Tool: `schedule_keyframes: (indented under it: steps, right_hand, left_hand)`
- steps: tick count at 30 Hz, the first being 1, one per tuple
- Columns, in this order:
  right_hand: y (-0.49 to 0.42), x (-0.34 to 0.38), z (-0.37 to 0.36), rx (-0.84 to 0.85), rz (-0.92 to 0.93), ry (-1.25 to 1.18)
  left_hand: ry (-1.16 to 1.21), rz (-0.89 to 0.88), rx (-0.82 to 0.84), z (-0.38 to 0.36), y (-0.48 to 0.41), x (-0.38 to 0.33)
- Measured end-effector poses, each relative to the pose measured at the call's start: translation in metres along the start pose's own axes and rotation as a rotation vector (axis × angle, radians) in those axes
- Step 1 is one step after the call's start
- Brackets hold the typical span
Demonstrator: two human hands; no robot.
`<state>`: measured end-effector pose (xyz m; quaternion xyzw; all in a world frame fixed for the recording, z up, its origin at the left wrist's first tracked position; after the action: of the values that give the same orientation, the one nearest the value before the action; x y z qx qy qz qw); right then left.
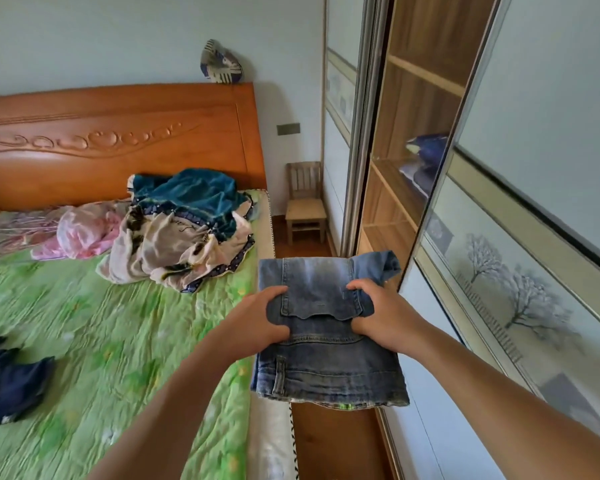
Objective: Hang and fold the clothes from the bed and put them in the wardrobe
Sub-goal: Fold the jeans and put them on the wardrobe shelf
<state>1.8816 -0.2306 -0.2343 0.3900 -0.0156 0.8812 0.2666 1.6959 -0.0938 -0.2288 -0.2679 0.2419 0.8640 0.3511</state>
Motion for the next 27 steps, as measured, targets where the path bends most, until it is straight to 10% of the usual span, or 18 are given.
schedule_keyframes:
  steps: [27]
  right_hand:
    - [-0.357,0.010,0.115,-0.160,-0.017,-0.140]
  left_hand:
    - [-0.111,-0.101,0.043,0.129,-0.382,-0.029]
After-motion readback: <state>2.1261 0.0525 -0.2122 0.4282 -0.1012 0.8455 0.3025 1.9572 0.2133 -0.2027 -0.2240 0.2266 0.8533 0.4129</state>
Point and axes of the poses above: each hand's wrist, its own y-axis away from the middle knuckle, its own z-axis out of the back of the hand, x = y × z, the point moved 7 cm from there along -y, towards the middle knuckle, and after that the axes turned 4 degrees about -y, right-handed, at the moved point
